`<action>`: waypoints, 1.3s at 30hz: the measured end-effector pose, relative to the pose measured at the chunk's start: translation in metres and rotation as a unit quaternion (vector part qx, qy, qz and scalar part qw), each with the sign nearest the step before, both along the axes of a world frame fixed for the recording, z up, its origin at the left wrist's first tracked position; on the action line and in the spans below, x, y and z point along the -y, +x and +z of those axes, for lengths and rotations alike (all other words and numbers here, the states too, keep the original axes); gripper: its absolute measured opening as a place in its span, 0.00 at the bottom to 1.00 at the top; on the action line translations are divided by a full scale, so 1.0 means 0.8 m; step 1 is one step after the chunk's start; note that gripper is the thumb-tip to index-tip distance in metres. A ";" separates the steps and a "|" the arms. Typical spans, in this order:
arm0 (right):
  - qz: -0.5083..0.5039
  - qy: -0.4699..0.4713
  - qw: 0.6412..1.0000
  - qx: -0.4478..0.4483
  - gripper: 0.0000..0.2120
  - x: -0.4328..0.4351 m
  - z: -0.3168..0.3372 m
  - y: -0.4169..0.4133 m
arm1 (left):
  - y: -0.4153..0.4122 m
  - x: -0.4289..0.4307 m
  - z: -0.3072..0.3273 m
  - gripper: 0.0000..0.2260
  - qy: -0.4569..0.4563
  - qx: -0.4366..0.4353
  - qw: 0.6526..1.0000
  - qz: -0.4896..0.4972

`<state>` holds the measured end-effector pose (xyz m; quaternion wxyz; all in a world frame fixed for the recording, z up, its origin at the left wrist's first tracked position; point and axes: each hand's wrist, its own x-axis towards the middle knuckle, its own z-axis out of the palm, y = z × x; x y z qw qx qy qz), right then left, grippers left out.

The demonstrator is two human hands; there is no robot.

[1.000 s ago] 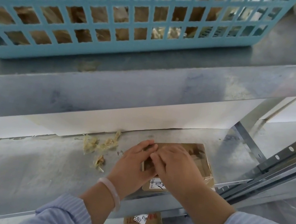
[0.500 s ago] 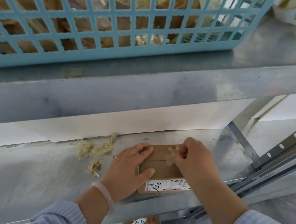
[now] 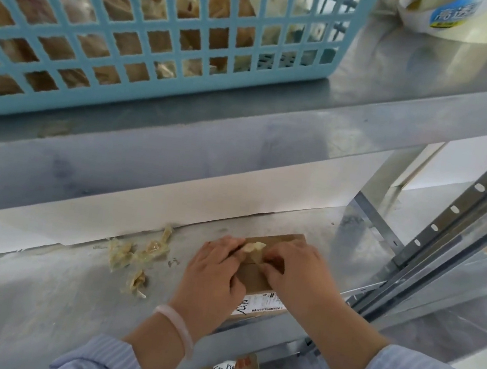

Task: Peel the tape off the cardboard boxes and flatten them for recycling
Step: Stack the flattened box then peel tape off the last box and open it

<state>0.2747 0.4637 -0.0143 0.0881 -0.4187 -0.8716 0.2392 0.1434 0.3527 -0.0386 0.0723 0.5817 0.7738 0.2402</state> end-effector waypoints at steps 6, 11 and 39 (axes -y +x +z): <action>-0.023 -0.057 0.997 -0.036 0.11 0.003 0.004 0.000 | -0.004 0.001 -0.001 0.20 -0.046 -0.026 0.998 -0.019; -0.041 -0.130 0.989 -0.061 0.18 0.001 0.007 -0.001 | -0.001 0.000 0.001 0.22 -0.078 -0.064 0.995 -0.015; -0.025 0.004 1.000 0.008 0.05 -0.020 0.007 0.007 | 0.008 -0.008 0.001 0.23 -0.082 -0.104 0.991 0.031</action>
